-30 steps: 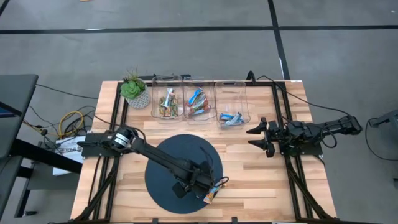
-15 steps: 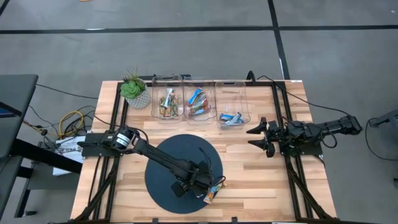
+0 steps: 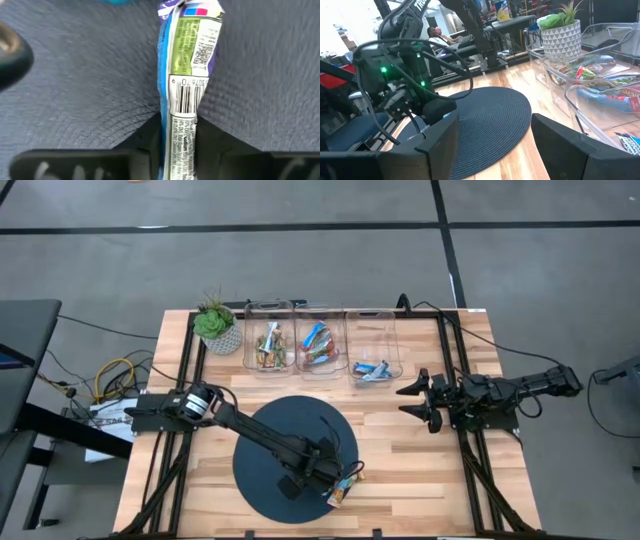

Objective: Pick and place Granola Bars by type
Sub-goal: Put the blue granola bar into the right transparent bin

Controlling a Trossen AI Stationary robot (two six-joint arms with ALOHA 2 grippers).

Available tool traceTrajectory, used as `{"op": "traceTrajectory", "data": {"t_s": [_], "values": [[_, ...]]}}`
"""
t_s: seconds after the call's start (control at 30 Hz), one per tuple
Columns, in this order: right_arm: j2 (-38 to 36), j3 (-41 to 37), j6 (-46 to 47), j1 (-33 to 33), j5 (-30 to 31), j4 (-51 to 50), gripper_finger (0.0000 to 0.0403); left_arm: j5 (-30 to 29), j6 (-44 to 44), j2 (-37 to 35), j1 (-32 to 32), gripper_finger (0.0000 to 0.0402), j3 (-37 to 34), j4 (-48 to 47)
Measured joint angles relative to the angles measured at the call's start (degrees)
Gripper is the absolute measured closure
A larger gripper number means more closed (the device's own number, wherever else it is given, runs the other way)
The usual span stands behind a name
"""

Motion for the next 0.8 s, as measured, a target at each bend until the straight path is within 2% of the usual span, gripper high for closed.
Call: {"op": "traceTrajectory", "data": {"t_s": [0.27, 0.6, 0.8], "values": [[0.02, -0.02, 0.00, -0.01, 0.02, 0.02, 0.0159, 0.40, -6.92, -4.67, 2.26, 0.0363, 0.00, 3.74], [-0.01, 0.00, 0.01, 0.00, -0.01, 0.02, 0.0159, 0.05, -22.23, -11.03, 9.73, 0.0359, 0.00, 9.89], [0.02, 0.01, 0.00, -0.01, -0.01, 0.02, 0.0159, 0.07, -25.33, -12.29, 16.11, 0.0360, 0.19, 13.21]]}}
